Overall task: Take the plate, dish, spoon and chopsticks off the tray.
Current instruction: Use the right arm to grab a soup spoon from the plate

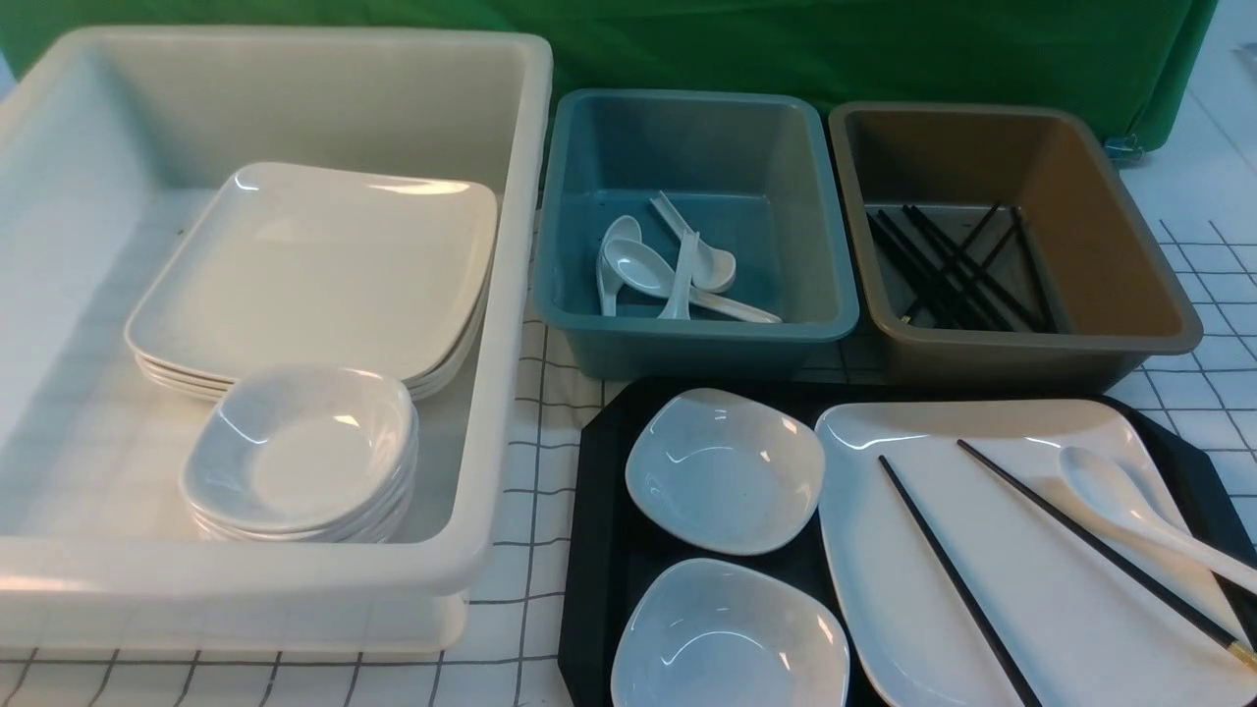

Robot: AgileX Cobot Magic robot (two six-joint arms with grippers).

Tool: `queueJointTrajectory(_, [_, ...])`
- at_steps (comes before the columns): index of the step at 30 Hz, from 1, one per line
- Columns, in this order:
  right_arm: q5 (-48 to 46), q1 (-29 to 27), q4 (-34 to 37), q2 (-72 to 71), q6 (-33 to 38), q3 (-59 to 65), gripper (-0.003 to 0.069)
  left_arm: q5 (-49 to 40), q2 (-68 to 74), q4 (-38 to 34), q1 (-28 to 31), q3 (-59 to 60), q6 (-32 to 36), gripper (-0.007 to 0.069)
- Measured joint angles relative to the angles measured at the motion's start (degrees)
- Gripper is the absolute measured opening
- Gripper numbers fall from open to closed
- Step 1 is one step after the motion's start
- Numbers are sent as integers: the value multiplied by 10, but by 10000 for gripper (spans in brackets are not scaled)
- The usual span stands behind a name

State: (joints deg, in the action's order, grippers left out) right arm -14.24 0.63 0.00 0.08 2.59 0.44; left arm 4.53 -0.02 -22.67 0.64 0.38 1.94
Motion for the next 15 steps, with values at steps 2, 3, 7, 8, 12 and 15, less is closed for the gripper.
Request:
queueJointTrajectory(2, [2,0,-11,0,31,0,247,10,0,-4,0,0,-48,21])
queueJointTrajectory(3, [2,0,-14,0,46,0,247,23,0,-5,0,0,-72,21])
queueJointTrajectory(7, [12,0,-20,0,67,0,247,133,0,9,0,0,-128,21])
queueJointTrajectory(8, [14,0,-20,0,68,0,247,159,0,25,0,-4,-132,21])
queueJointTrajectory(12, [17,0,-22,0,68,0,247,173,-1,123,0,-62,-150,21])
queueJointTrajectory(15, [34,0,0,0,47,0,247,123,9,185,0,-127,-171,21])
